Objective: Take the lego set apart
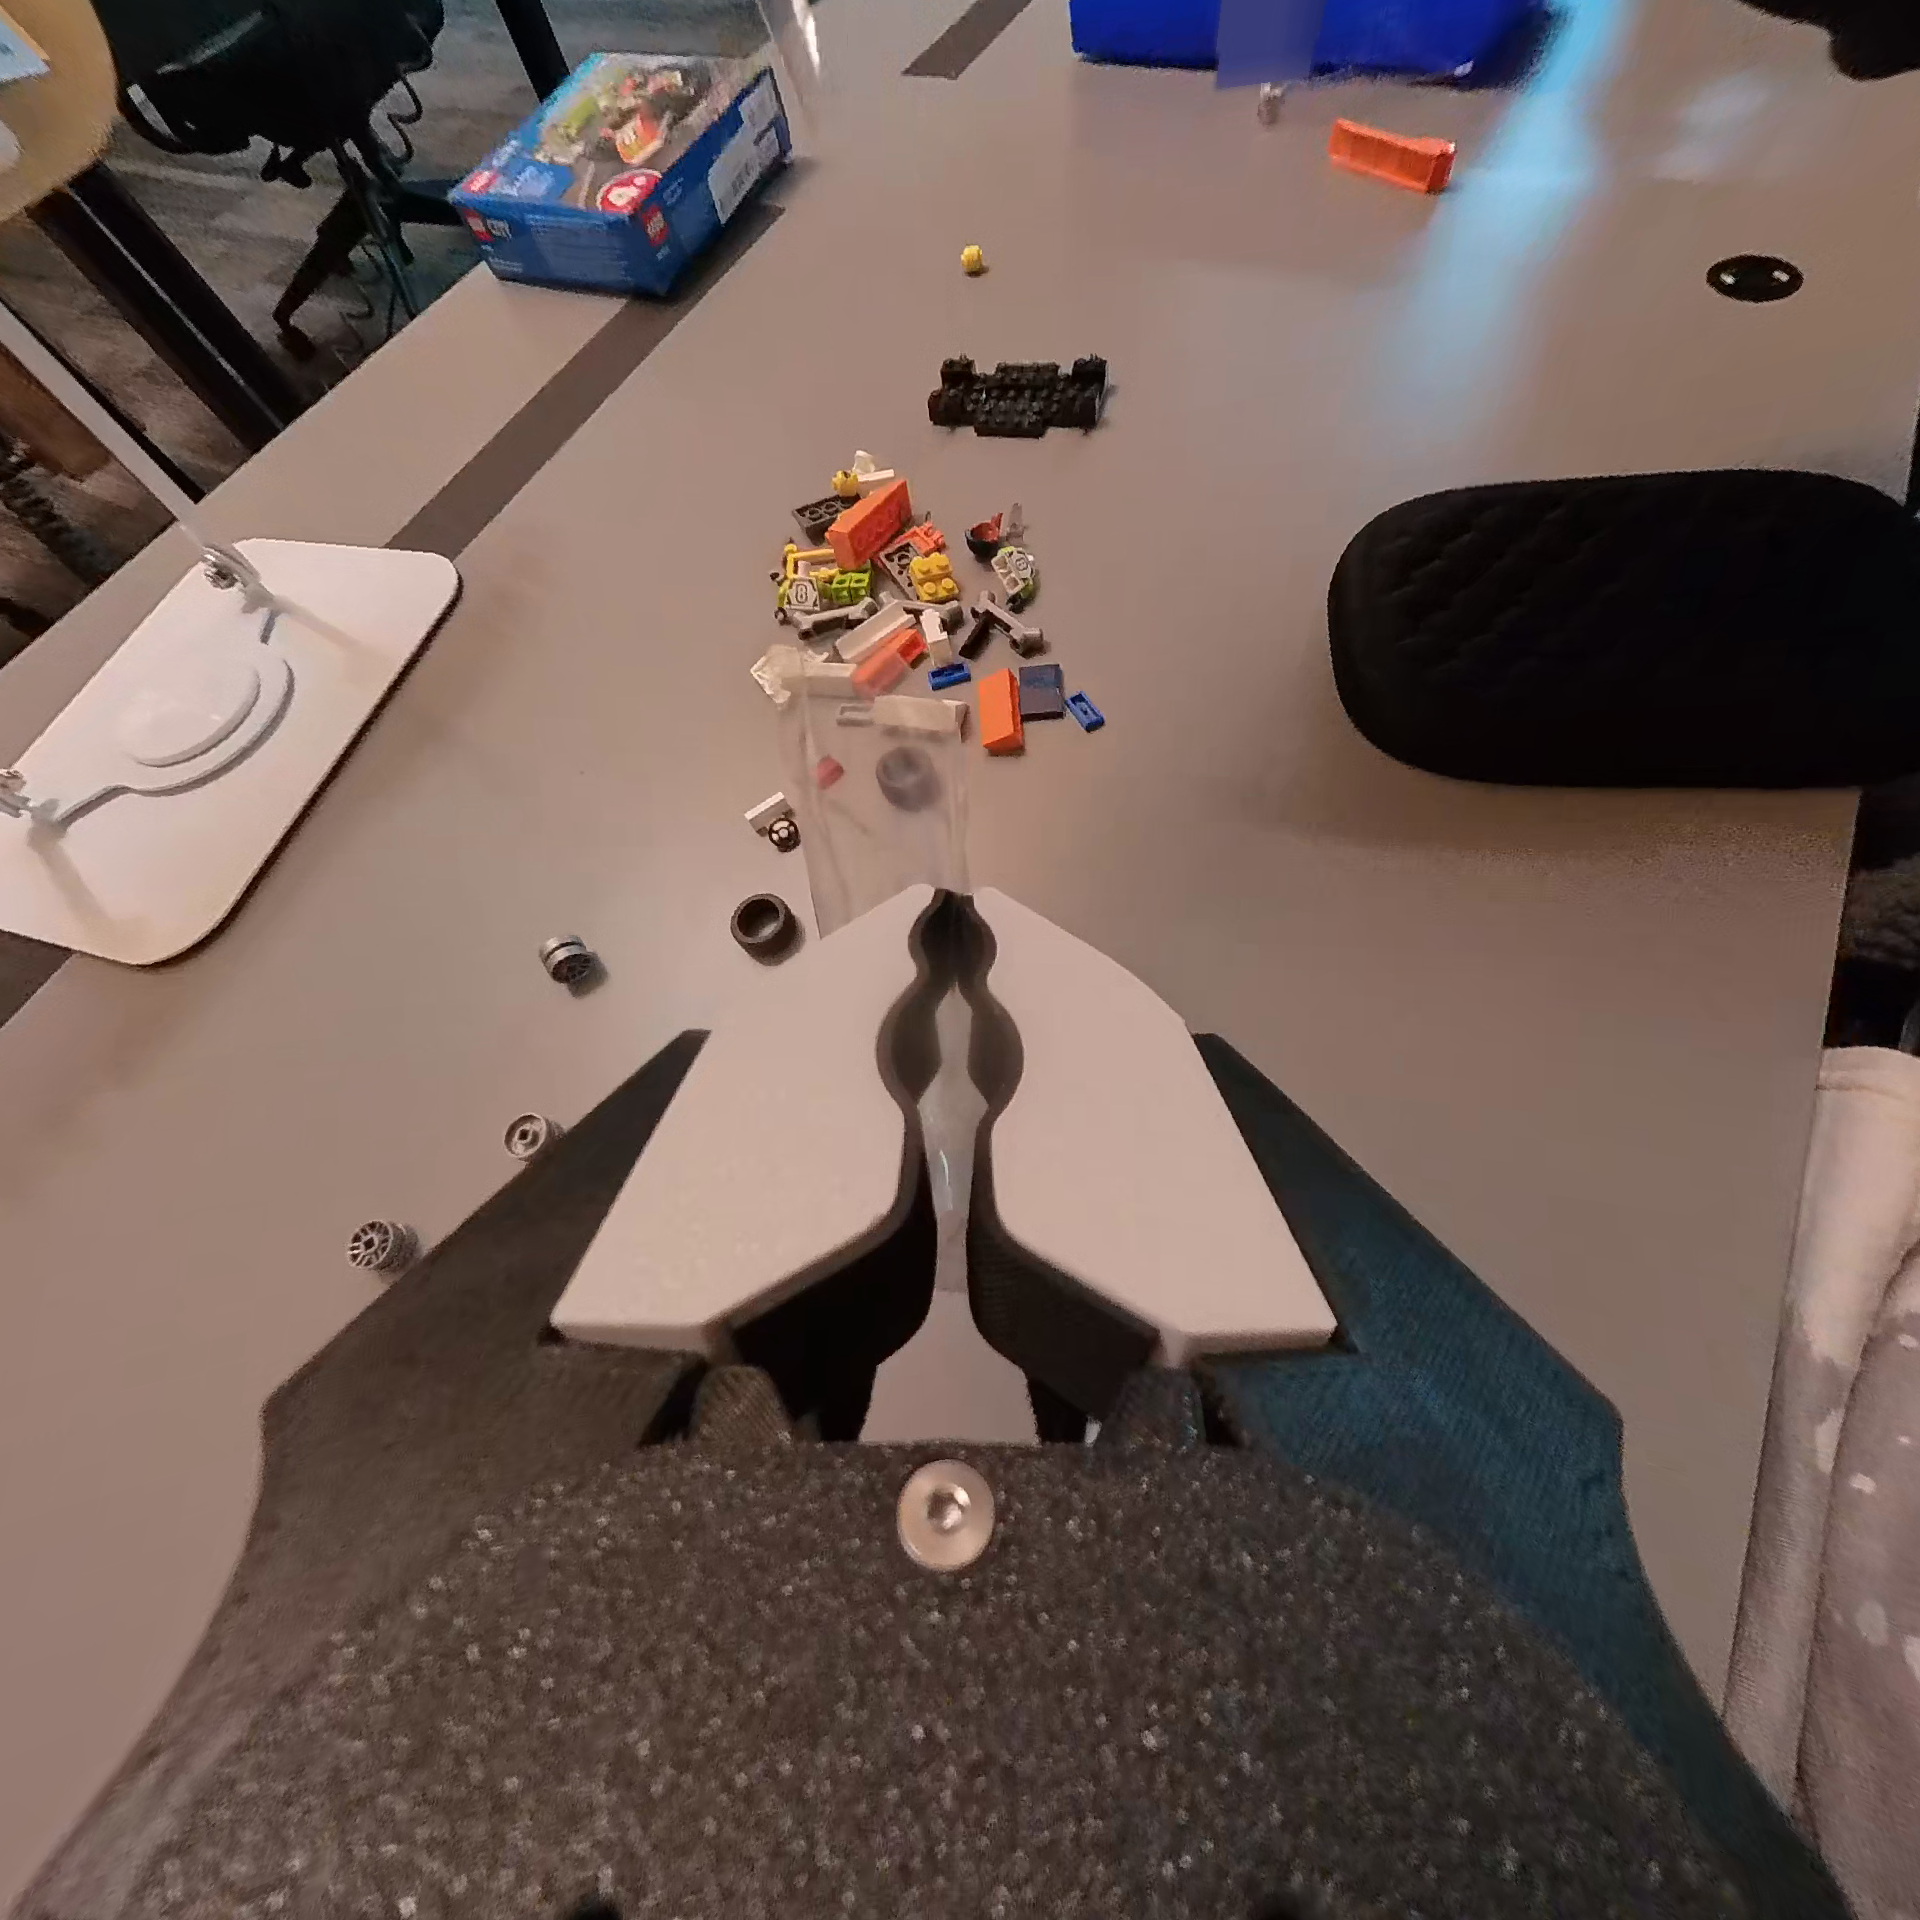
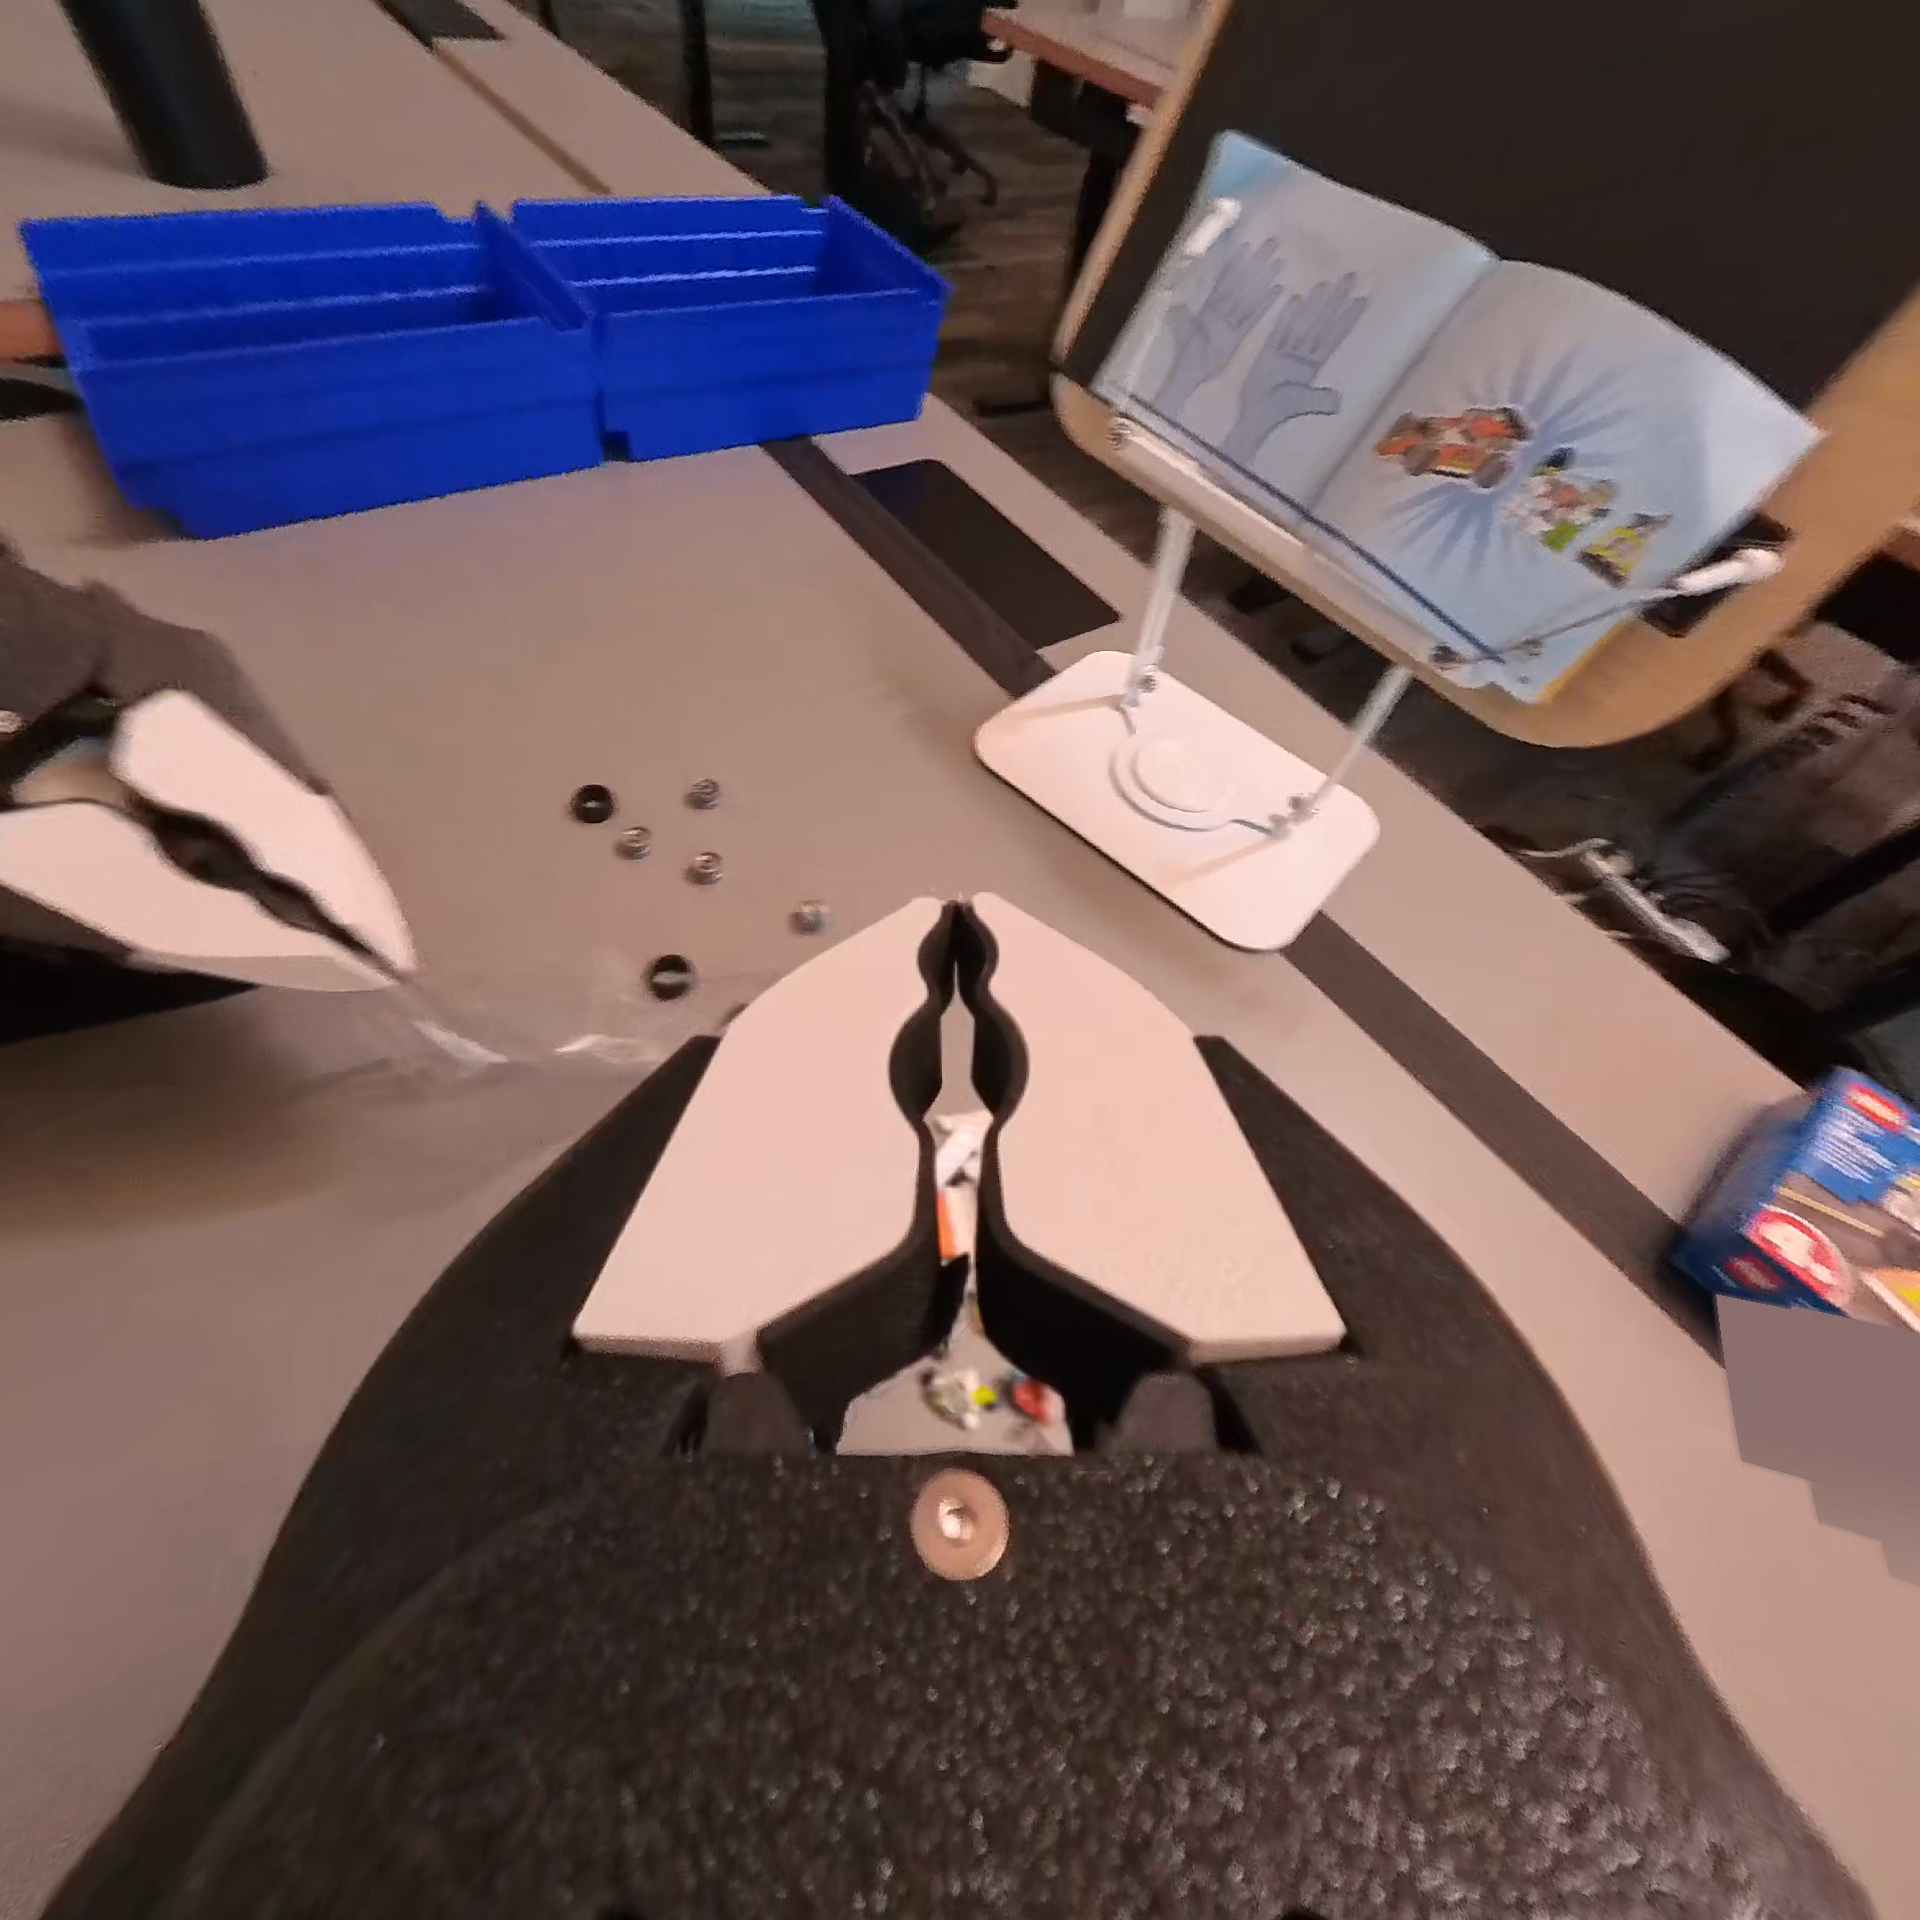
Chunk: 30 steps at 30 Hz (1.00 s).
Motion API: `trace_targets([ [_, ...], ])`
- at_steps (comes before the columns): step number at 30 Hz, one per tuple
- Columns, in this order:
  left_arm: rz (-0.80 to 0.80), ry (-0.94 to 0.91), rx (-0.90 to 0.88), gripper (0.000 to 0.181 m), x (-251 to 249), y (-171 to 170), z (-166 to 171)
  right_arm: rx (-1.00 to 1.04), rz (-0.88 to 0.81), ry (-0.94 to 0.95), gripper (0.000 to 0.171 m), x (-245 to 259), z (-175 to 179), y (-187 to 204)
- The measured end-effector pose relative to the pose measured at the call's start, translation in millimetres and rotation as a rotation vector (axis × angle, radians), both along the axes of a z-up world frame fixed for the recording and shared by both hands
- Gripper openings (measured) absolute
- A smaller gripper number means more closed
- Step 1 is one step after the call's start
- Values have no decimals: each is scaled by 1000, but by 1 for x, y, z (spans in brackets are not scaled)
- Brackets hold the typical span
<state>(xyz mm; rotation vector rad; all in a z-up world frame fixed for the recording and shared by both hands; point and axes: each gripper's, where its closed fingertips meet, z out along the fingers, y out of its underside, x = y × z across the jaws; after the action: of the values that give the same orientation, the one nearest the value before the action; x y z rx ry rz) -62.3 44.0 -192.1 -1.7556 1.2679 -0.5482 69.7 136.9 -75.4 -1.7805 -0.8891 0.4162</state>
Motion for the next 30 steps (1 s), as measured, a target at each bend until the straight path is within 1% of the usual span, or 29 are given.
trace_targets([
  [3, 7, -21, 10, 0, -6, 0, 7, 19, -156, -30, 0, 48, -3, 28],
  [6, 6, -47, 19, 0, -13, -1, 15, 57, -417, -154, 0, 135, -16, 67],
  [8, 6, -56, 19, 0, -17, -1, 18, 34, -582, -237, 0, 200, -35, 90],
  [10, 12, -56, 23, 0, -20, 0, 18, -11, -708, -289, 0, 256, -58, 105],
  [13, 21, -56, 30, 0, -24, 1, 17, -53, -797, -314, 0, 309, -89, 118],
  [18, 25, -43, 29, 0, -25, 2, 12, -139, -872, -303, 0, 345, -135, 127],
  [20, 24, -37, 33, 0, -25, 2, 12, -167, -924, -329, 14, 359, -148, 126],
  [21, 20, -36, 33, 0, -25, 1, 12, -178, -963, -335, 28, 367, -151, 126],
  [23, 15, -33, 39, 0, -25, 1, 13, -218, -995, -285, 51, 375, -154, 125],
  [24, 14, -31, 42, 0, -25, 1, 13, -229, -994, -251, 62, 374, -153, 125],
  [26, 5, -35, 45, 0, -25, 0, 13, -188, -980, -212, 75, 371, -140, 125],
  [28, -5, -38, 54, 0, -23, 0, 14, -124, -934, -181, 84, 358, -122, 125],
  [30, -22, -37, 62, 0, -22, -1, 14, -75, -838, -116, 91, 331, -103, 122],
])
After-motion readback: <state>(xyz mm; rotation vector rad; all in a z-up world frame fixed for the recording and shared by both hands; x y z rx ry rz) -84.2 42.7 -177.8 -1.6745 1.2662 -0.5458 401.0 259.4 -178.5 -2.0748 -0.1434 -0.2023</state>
